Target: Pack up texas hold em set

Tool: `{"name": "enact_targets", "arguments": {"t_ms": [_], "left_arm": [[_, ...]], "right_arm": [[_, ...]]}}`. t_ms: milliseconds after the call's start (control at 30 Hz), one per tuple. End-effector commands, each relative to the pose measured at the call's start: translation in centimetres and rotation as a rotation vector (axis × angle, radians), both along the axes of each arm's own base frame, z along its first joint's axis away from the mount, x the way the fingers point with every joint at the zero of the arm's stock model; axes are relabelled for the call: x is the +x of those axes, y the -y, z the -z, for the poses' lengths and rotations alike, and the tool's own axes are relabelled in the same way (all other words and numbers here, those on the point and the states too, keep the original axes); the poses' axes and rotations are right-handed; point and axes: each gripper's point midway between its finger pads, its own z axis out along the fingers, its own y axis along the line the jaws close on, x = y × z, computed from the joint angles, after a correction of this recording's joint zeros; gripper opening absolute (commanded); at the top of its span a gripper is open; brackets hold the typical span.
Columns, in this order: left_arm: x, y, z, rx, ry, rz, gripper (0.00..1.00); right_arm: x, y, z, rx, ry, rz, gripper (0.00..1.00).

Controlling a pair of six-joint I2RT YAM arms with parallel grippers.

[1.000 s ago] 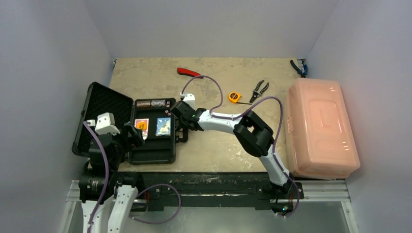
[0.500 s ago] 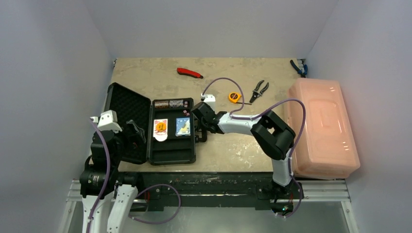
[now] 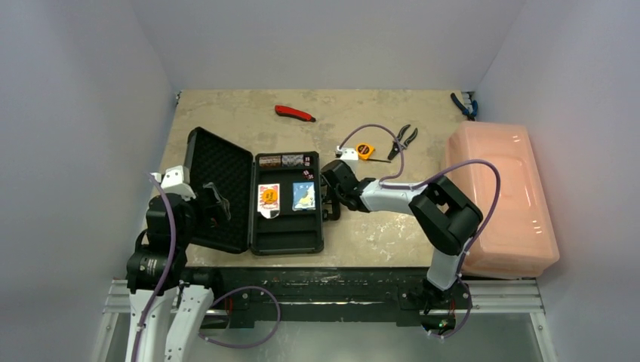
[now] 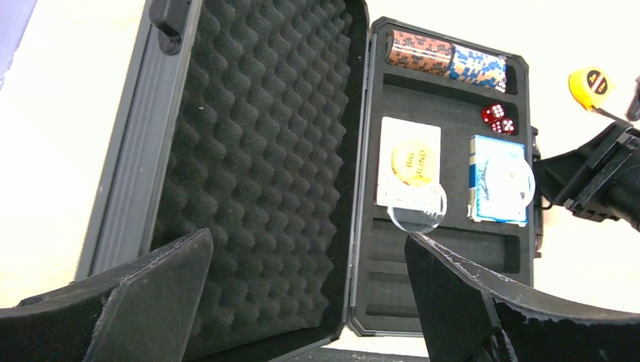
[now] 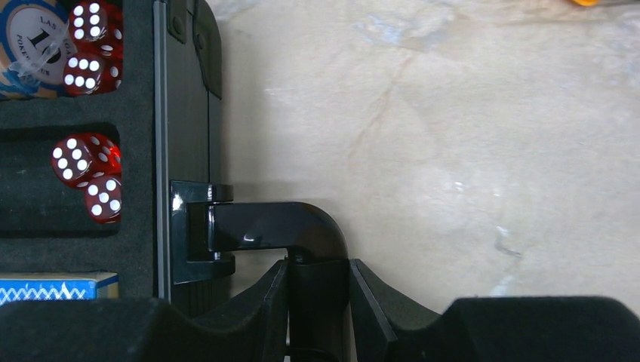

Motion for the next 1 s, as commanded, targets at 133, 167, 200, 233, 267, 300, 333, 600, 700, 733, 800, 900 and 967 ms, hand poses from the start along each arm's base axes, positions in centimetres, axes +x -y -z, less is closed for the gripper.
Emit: {"name": "enact_targets", "arguments": {"t_ms": [133, 167, 200, 233, 267, 300, 333, 600, 700, 733, 800, 900, 967], "left_arm": [[1.9, 0.4, -4.1, 0.054, 0.103, 0.07, 1.0], [2.1, 0.3, -4.5, 0.058, 0.105, 0.067, 1.0], [2.3, 0.3, -4.8, 0.06, 0.109, 0.065, 1.0], [2.5, 0.3, -5.1, 0.062, 0.107, 0.063, 1.0], [2.7, 0.2, -5.3, 0.064, 0.106, 0.062, 1.0], [3.0, 0.2, -5.5, 0.068, 0.103, 0.059, 1.0], [3.2, 0.1, -5.6, 0.073, 0.097, 0.055, 1.0], [4.9, -1.9, -7.3, 0.145, 0.026, -0.034, 1.0], [5.7, -2.9, -8.1, 0.165, -0.007, -0.098, 1.0], [5.9, -3.3, -8.3, 0.172, -0.026, -0.12, 1.0], [6.4, -3.7, -8.6, 0.186, -0.048, -0.138, 1.0], [7.4, -4.0, -8.8, 0.161, -0.058, -0.148, 1.0], [8.1, -4.1, -9.0, 0.142, -0.055, -0.155, 0.99]], "right_arm": [[-4.8, 9.9, 4.9, -0.252, -0.221, 0.209, 0.39], [-5.0, 10.2, 4.9, -0.247, -0.224, 0.231, 0.4], [-5.3, 10.5, 4.8, -0.241, -0.225, 0.253, 0.39], [-5.5, 10.9, 4.8, -0.239, -0.227, 0.276, 0.39], [-5.8, 11.2, 4.7, -0.235, -0.232, 0.298, 0.39], [-6.1, 11.5, 4.6, -0.229, -0.232, 0.315, 0.39], [-6.4, 11.8, 4.6, -0.224, -0.235, 0.334, 0.39], [-9.0, 12.7, 4.6, -0.139, -0.265, 0.403, 0.39], [-9.1, 12.8, 4.3, -0.132, -0.265, 0.401, 0.42], [-9.2, 12.8, 4.2, -0.133, -0.264, 0.399, 0.44], [-9.1, 12.7, 4.0, -0.124, -0.261, 0.39, 0.52], [-8.9, 12.3, 3.4, -0.099, -0.244, 0.368, 0.65], [-8.6, 12.1, 2.8, -0.086, -0.225, 0.353, 0.72]]}}
